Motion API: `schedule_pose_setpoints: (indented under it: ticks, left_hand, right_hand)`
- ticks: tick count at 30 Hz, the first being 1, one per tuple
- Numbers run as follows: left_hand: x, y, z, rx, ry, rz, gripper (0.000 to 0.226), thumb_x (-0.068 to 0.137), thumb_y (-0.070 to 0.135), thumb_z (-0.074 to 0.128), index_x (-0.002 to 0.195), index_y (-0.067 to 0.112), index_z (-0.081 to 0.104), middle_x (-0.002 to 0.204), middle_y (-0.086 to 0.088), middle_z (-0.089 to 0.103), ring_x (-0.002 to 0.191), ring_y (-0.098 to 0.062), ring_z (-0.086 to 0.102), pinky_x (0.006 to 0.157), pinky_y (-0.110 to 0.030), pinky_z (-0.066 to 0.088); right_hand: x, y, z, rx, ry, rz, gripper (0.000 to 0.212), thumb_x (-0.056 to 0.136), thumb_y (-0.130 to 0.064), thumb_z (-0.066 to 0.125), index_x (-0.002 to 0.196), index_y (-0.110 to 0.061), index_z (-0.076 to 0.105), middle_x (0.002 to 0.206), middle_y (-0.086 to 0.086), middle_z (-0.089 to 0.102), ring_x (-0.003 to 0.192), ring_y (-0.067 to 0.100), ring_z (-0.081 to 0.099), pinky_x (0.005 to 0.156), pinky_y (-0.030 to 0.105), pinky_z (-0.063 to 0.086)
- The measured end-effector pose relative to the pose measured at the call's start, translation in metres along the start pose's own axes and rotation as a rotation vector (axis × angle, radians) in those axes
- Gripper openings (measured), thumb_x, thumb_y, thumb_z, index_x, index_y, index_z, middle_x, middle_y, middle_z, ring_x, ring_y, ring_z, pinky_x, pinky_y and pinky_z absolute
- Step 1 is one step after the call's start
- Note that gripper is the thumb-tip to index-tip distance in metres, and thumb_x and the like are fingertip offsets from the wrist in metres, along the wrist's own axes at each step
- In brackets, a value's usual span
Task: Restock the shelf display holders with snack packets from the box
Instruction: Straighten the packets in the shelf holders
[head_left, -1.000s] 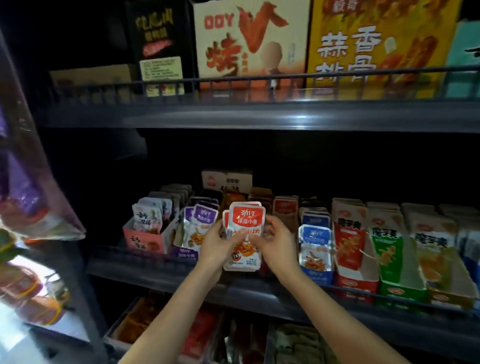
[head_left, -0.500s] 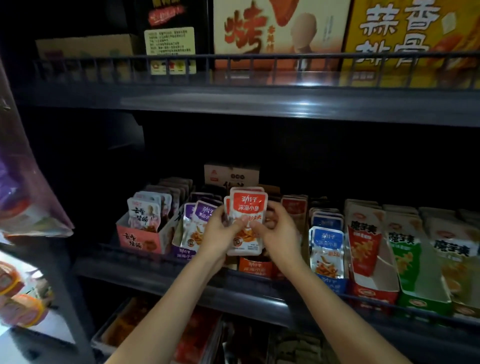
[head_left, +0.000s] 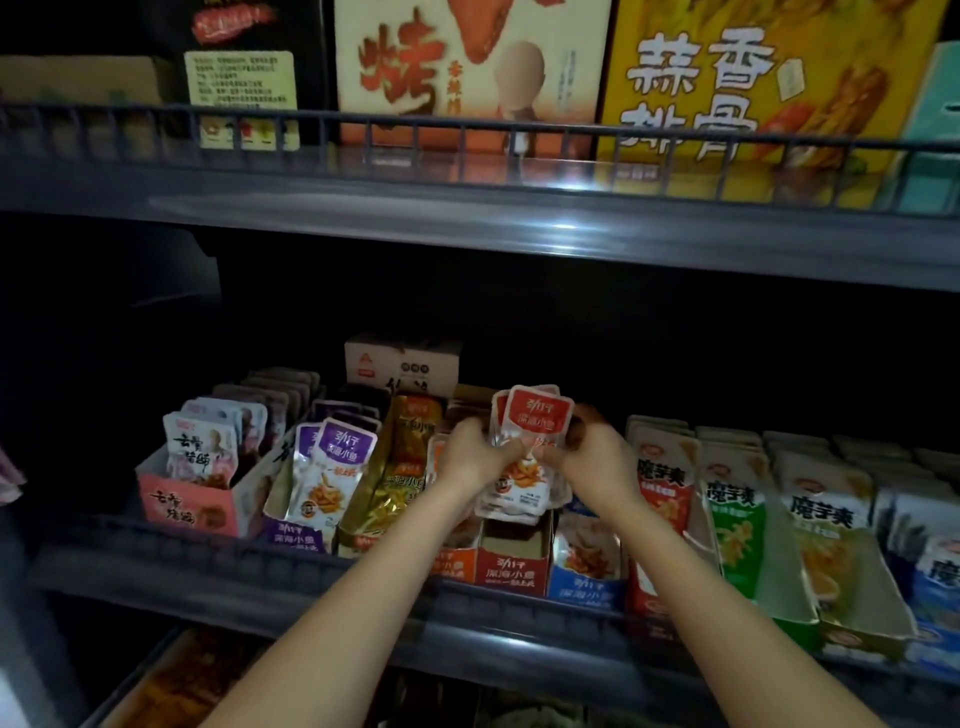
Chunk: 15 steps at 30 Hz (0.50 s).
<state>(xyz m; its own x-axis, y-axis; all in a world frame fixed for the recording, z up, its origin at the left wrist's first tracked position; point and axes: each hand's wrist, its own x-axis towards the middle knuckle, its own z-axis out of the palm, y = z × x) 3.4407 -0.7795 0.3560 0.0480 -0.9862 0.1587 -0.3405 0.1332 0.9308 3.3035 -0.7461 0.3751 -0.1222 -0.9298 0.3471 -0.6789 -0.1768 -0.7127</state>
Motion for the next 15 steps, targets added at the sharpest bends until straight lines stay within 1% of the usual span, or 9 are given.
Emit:
schedule_pose_setpoints:
  ticks: [1,3,4,6,8,10,12,15]
  left_hand:
    - [0.0,0.0,0.002,-0.008,-0.011,-0.015,0.042,0.078,0.036,0.074,0.109,0.01,0.061,0.104,-0.005,0.068,0.096,-0.02,0.065,0.086,-0.042,0.054]
    - [0.002,-0.001,0.005,0.0,-0.04,-0.019,0.044,0.077,0.037,0.075,0.11,0.011,0.06,0.105,-0.004,0.068,0.098,-0.02,0.064,0.086,-0.043,0.054]
    - [0.003,-0.001,0.004,0.006,-0.051,-0.006,0.044,0.077,0.036,0.075,0.11,0.012,0.06,0.105,-0.003,0.068,0.098,-0.02,0.064,0.086,-0.041,0.054]
    - [0.003,0.002,0.0,0.005,-0.068,0.027,0.037,0.079,0.031,0.075,0.109,0.012,0.063,0.104,-0.002,0.068,0.098,-0.017,0.063,0.084,-0.033,0.052]
    - [0.004,0.004,-0.008,0.008,-0.067,0.063,0.03,0.08,0.025,0.074,0.106,0.014,0.064,0.104,-0.001,0.068,0.097,-0.014,0.062,0.08,-0.027,0.049]
    - [0.003,0.006,-0.015,0.032,-0.07,0.094,0.026,0.081,0.024,0.073,0.104,0.015,0.065,0.101,0.001,0.067,0.093,-0.011,0.06,0.075,-0.022,0.046]
    - [0.003,0.006,-0.021,0.068,-0.089,0.106,0.023,0.082,0.024,0.072,0.103,0.017,0.065,0.098,0.002,0.067,0.094,-0.011,0.061,0.079,-0.024,0.047]
    - [0.004,0.006,-0.025,0.106,-0.137,0.095,0.026,0.081,0.022,0.072,0.105,0.014,0.064,0.106,-0.004,0.069,0.099,-0.017,0.064,0.089,-0.035,0.051]
  right_hand:
    - [0.001,0.001,-0.001,-0.018,-0.004,-0.004,0.036,0.082,-0.025,0.073,0.114,-0.018,0.059,0.107,0.002,0.069,0.099,0.018,0.064,0.076,0.025,0.046]
    - [0.002,0.003,-0.002,-0.062,-0.008,-0.011,0.035,0.082,-0.024,0.073,0.112,-0.016,0.059,0.107,0.004,0.069,0.098,0.019,0.064,0.078,0.028,0.049]
    - [0.002,0.003,-0.002,-0.07,-0.006,-0.014,0.035,0.082,-0.023,0.073,0.113,-0.016,0.059,0.108,0.004,0.068,0.099,0.019,0.064,0.079,0.028,0.049]
    - [0.005,0.001,0.0,-0.078,0.004,-0.034,0.036,0.082,-0.023,0.073,0.114,-0.016,0.058,0.109,0.002,0.068,0.1,0.019,0.064,0.078,0.026,0.046]
    - [0.007,-0.004,0.003,-0.069,0.011,-0.06,0.038,0.082,-0.022,0.072,0.116,-0.016,0.057,0.11,0.002,0.068,0.099,0.018,0.063,0.074,0.022,0.043]
    - [0.006,-0.009,0.007,-0.057,0.019,-0.072,0.035,0.084,-0.021,0.071,0.115,-0.013,0.058,0.108,0.003,0.067,0.098,0.018,0.063,0.067,0.018,0.04]
    - [0.004,-0.01,0.014,-0.055,0.033,-0.065,0.03,0.084,-0.02,0.071,0.11,-0.011,0.06,0.105,0.004,0.068,0.095,0.018,0.064,0.064,0.017,0.039]
    - [0.002,-0.006,0.021,-0.036,0.033,-0.028,0.03,0.083,-0.021,0.072,0.108,-0.01,0.06,0.103,0.005,0.068,0.094,0.019,0.064,0.068,0.021,0.041]
